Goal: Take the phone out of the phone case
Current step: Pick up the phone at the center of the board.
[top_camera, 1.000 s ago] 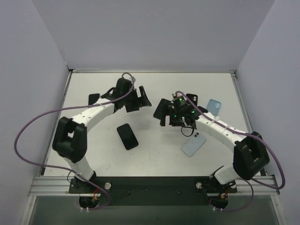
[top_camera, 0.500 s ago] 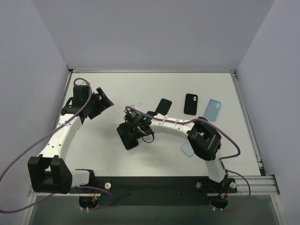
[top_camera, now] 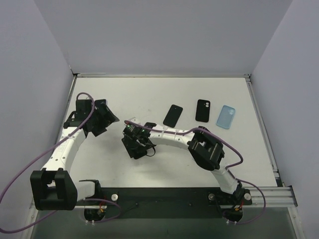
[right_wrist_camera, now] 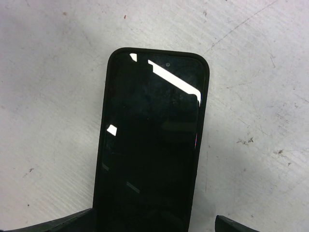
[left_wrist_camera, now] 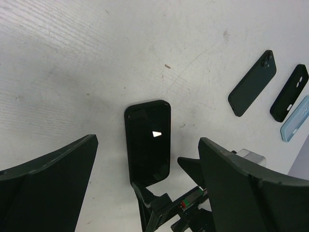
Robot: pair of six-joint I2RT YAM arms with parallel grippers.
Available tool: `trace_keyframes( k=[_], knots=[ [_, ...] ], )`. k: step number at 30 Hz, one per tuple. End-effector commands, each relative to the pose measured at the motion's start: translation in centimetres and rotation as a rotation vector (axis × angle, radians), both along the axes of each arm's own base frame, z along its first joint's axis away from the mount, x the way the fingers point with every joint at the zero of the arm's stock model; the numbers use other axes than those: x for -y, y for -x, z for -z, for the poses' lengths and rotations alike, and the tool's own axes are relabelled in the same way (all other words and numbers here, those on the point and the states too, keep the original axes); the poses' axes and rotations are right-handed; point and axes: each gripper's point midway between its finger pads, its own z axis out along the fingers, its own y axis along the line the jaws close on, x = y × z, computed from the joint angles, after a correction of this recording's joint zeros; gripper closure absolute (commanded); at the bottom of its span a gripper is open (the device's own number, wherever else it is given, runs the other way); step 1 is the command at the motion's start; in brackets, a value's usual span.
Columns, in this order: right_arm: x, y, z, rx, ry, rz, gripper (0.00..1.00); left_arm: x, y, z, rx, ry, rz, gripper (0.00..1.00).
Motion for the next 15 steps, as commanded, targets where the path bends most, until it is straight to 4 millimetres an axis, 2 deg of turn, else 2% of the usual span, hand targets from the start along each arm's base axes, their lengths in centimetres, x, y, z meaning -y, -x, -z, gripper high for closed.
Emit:
trace_keyframes(
  k=[1,9,15],
  knots=[
    [1.5,0.0,1.8,0.054,0.148,-0.012,0.0,-0.1,-0.1,-0.4,0.026,0.018,-0.029,0.03],
    [-0.3,1.1,1.7,0.026,0.091,-0.044,0.0,0.0,0.2,0.4,0.004,0.044,-0.042,0.03],
    [0.3,1.1,2.8,0.027,0.118,-0.037,0.02,0.2,0.3,0.9,-0.003,0.057,-0.044,0.03]
  ],
)
